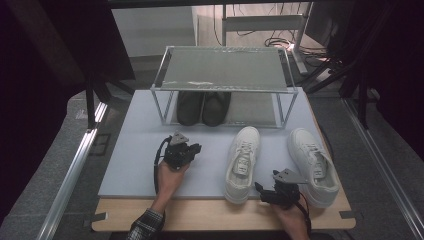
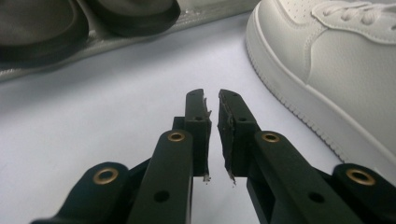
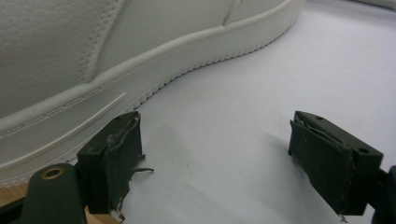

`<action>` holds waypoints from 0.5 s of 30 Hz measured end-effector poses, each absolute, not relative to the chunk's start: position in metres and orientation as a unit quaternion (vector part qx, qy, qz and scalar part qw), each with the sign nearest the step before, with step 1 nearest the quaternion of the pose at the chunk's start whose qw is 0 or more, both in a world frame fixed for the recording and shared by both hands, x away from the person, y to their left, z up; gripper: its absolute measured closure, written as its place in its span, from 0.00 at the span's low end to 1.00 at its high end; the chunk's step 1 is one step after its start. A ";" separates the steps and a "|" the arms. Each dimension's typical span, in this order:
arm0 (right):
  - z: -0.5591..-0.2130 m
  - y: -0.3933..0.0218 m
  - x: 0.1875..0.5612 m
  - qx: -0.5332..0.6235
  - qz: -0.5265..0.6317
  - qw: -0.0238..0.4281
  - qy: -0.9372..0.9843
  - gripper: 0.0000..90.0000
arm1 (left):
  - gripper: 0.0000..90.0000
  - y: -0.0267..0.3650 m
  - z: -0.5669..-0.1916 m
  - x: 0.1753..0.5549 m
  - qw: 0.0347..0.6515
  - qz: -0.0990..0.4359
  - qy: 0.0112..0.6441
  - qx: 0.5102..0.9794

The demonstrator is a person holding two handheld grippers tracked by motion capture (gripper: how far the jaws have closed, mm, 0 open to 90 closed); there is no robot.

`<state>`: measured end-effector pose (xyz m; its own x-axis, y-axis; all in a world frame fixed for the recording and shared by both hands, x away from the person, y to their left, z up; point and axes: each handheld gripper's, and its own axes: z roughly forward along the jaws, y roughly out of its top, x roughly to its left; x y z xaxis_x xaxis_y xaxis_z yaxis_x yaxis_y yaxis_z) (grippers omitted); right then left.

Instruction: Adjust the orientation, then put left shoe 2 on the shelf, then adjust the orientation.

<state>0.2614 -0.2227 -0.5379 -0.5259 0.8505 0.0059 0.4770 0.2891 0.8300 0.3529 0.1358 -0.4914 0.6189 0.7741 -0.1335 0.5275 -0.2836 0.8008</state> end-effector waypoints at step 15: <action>-0.538 -0.223 0.261 0.431 0.412 0.226 0.770 0.20 | 0.88 0.158 -0.502 0.332 0.428 0.137 0.420 0.788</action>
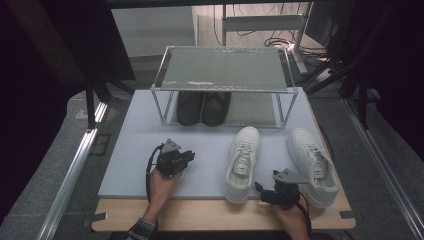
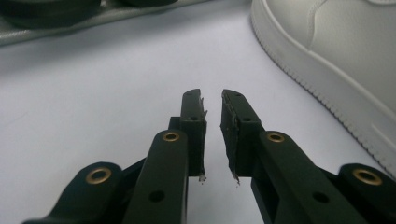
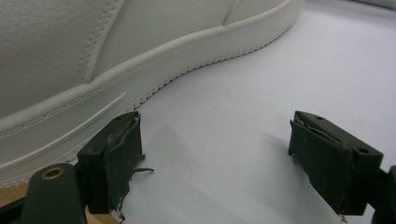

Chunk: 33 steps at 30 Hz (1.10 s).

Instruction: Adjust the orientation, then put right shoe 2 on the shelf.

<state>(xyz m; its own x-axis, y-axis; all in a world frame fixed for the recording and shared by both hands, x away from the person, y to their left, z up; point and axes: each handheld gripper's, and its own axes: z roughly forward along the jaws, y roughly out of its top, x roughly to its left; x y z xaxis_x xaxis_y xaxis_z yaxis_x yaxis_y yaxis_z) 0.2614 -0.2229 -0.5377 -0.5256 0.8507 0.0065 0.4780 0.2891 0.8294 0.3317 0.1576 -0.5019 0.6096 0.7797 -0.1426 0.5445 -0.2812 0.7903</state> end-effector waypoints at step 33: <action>-0.538 -0.223 0.262 0.431 0.412 0.227 0.770 0.20 | 0.23 0.191 -0.528 0.269 0.379 0.186 0.426 0.800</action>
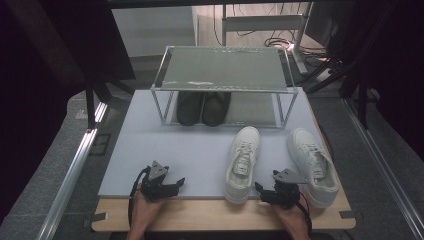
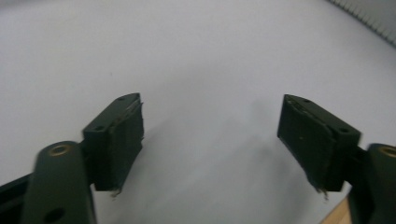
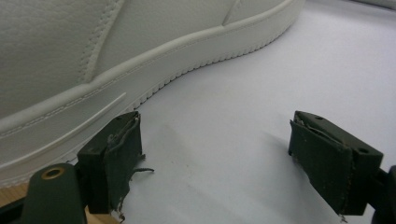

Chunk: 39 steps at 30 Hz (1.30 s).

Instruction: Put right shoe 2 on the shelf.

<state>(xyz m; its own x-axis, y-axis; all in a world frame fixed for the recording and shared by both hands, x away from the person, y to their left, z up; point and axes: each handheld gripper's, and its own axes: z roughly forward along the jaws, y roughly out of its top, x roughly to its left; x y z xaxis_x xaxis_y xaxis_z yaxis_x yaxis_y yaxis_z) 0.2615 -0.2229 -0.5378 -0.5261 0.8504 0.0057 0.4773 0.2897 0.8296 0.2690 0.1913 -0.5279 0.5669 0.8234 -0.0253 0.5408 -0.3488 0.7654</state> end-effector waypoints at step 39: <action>-0.497 -0.227 0.253 0.407 0.425 0.176 0.789 0.94 | 0.15 0.206 -0.540 0.261 0.393 0.206 0.441 0.780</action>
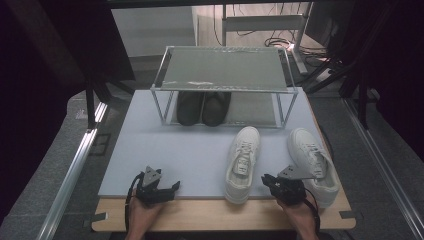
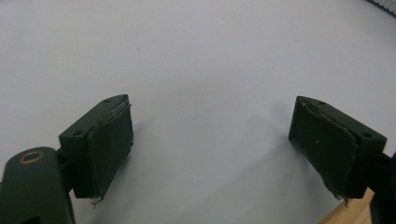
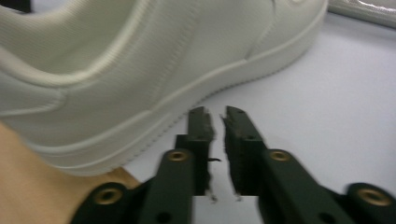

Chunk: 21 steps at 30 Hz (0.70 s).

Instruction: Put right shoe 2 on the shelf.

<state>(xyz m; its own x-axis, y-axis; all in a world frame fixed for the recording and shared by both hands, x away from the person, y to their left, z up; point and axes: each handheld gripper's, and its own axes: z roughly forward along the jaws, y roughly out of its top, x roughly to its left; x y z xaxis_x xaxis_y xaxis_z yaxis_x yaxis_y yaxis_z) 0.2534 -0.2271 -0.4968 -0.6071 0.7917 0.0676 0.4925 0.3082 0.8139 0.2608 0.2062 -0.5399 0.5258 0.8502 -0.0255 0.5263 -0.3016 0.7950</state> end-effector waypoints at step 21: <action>-0.454 -0.193 0.251 0.349 0.456 0.111 0.811 0.99 | 0.15 0.206 -0.540 0.261 0.393 0.206 0.441 0.780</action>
<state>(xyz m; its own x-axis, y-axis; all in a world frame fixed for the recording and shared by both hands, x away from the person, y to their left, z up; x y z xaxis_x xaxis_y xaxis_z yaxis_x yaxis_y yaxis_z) 0.2509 -0.1931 -0.4541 -0.7324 0.6666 0.1384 0.4651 0.3415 0.8168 0.2608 0.2061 -0.5400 0.5253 0.8505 -0.0248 0.5262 -0.3018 0.7950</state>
